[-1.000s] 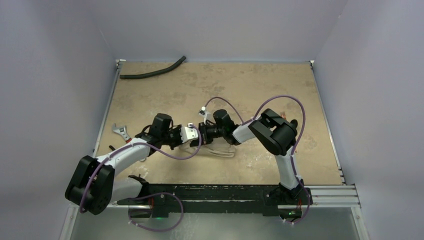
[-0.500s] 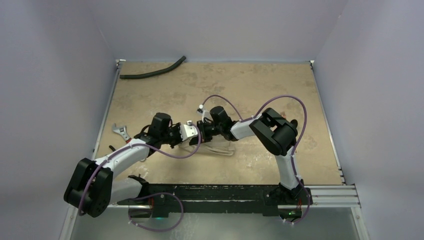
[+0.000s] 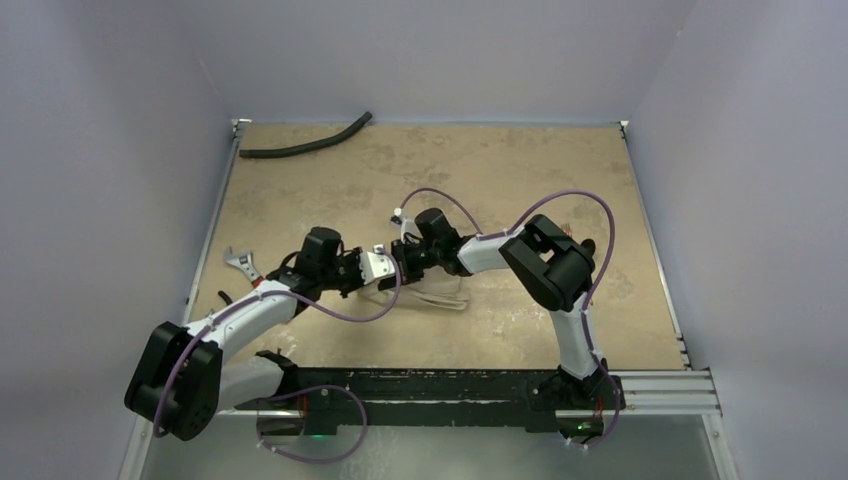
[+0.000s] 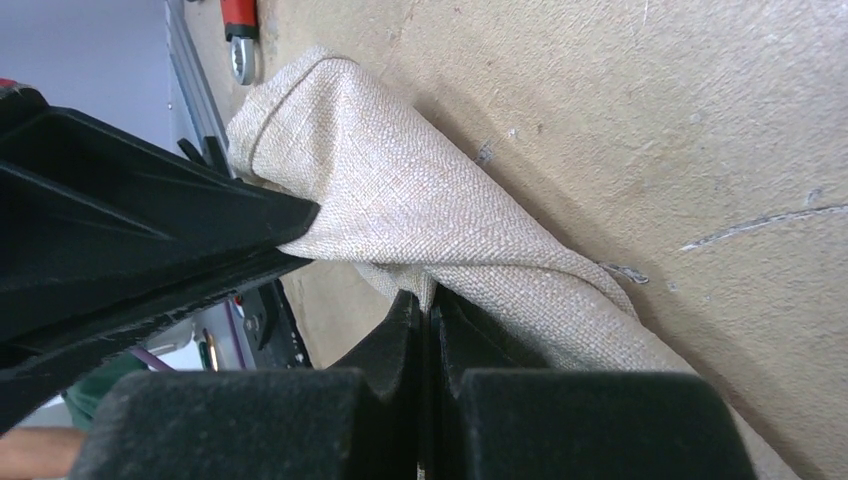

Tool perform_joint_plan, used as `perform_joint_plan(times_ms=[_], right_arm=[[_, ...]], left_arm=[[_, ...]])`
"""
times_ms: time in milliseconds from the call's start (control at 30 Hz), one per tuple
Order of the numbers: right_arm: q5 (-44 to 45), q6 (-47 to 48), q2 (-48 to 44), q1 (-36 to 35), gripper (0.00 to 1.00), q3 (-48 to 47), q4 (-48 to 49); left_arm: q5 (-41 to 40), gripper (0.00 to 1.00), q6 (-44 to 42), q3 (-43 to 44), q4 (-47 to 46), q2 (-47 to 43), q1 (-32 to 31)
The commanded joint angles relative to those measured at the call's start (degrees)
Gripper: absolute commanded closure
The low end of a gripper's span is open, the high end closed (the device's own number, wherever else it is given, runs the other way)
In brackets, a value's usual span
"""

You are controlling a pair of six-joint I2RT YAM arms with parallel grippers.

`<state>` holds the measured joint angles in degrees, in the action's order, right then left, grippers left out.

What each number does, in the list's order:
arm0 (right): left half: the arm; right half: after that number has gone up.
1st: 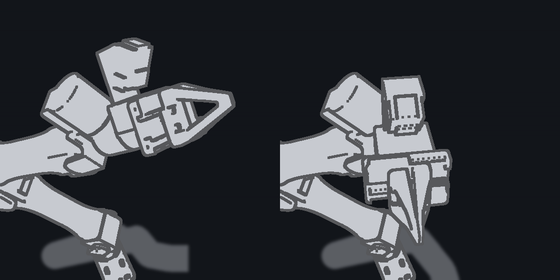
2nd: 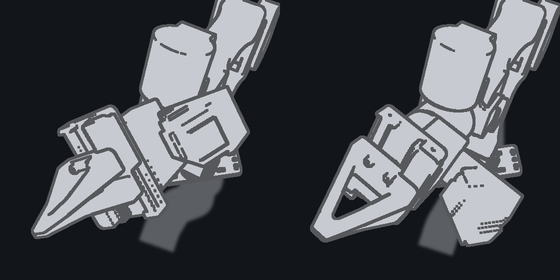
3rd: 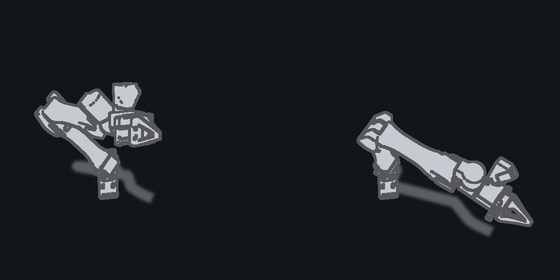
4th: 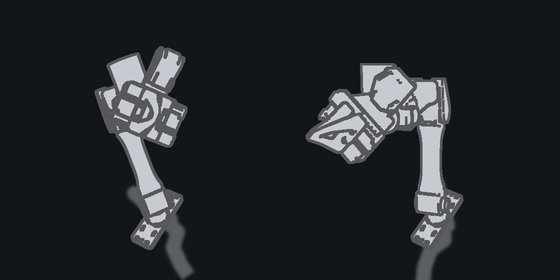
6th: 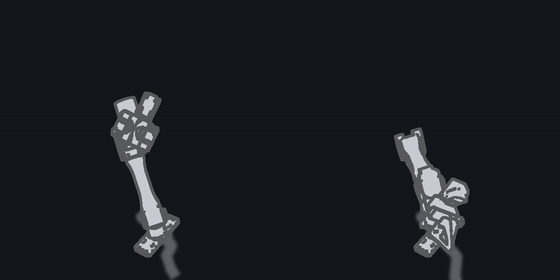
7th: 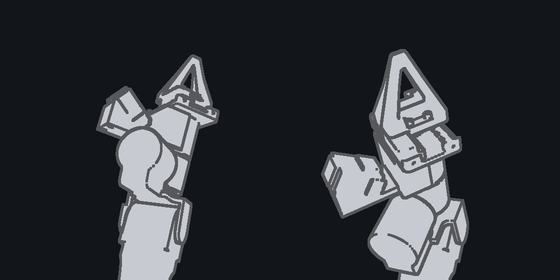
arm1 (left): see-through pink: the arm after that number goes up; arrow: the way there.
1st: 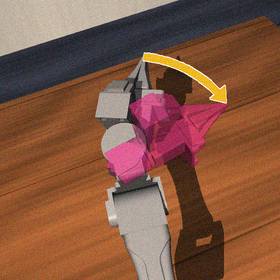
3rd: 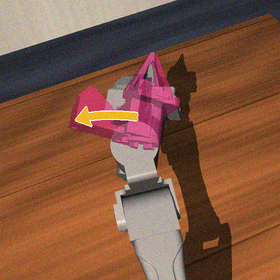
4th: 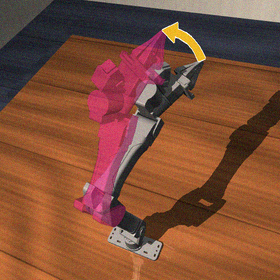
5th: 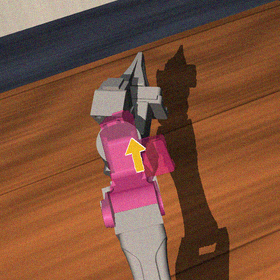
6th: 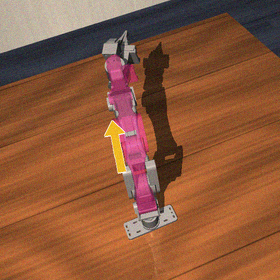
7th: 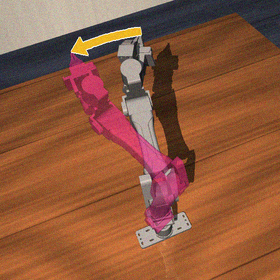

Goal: Fold the napkin into a case and place the utensils inside

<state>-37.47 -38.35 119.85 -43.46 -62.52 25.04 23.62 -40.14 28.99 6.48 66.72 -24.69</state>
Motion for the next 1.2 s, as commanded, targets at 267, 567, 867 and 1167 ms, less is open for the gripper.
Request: perform_joint_plan(times_ms=[267,567,867,1167], right_arm=[[8.6,4.3,0.9,0.3,1.00,-5.8,-14.9],[7.0,4.7,1.6,-1.0,1.00,-10.6,-16.2],[3.1,8.2,5.2,-2.4,1.00,-17.3,-21.2],[1.2,8.9,9.2,-1.6,1.00,-15.3,-19.9]], left_arm=[[-1.8,1.00,-9.2,-5.8,-2.9,-0.4,-1.8],[-1.3,1.00,-10.2,-6.8,-4.9,-0.4,-2.0],[1.9,0.94,-16.2,-6.1,-0.8,0.2,-2.1],[0.6,0.75,-17.6,-3.5,3.2,0.8,-2.2]])
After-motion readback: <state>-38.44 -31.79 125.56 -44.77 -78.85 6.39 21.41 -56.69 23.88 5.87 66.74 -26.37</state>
